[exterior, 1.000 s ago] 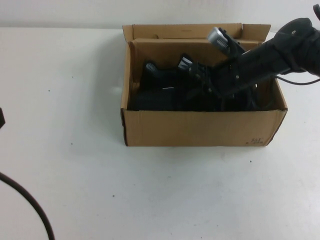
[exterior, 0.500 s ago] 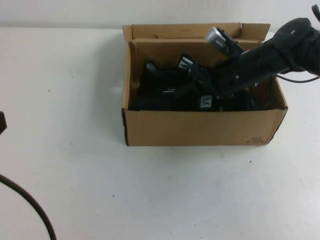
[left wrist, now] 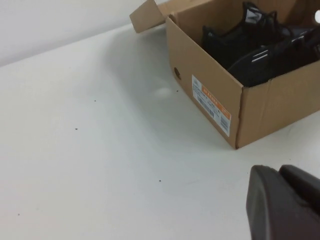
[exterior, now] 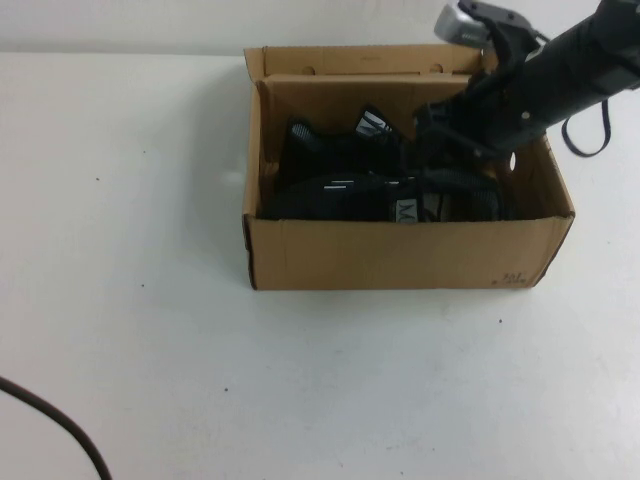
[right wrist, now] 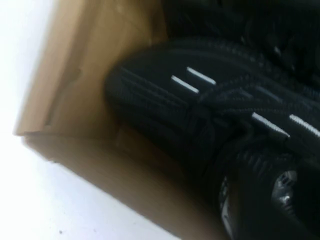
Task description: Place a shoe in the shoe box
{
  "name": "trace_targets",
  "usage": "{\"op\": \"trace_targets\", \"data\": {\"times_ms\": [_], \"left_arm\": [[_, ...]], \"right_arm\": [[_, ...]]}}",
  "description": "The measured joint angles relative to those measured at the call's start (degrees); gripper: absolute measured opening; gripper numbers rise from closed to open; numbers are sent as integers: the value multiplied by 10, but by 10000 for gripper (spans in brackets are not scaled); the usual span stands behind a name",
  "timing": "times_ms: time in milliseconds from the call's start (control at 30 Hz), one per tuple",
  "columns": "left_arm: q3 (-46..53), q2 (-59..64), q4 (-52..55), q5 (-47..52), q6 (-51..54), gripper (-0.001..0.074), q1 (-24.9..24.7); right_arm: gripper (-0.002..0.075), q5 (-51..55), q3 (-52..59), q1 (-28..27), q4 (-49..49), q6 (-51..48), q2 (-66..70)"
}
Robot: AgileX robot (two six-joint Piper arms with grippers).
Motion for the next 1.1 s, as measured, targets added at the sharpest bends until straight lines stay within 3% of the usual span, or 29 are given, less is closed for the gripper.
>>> {"op": "trace_targets", "data": {"times_ms": [133,233,400,667,1100], "left_arm": [[0,0,1,13,0,-1,0],[0,0,-11,45,0,-1,0],[0,0,-20,107,0,-1,0],[0,-37,-20,157,13,-1,0],[2,-113,-50,-16,13,-1,0]], "right_arm": [[46,-2,0,0,-16,-1,-34],[1,-9,1,0,-31,-1,-60],[-13,-40,36,0,-67,-1,-111],[-15,-173,225,0,-77,-17,-264],[-15,-400,578,0,-74,-101,-709]]}}
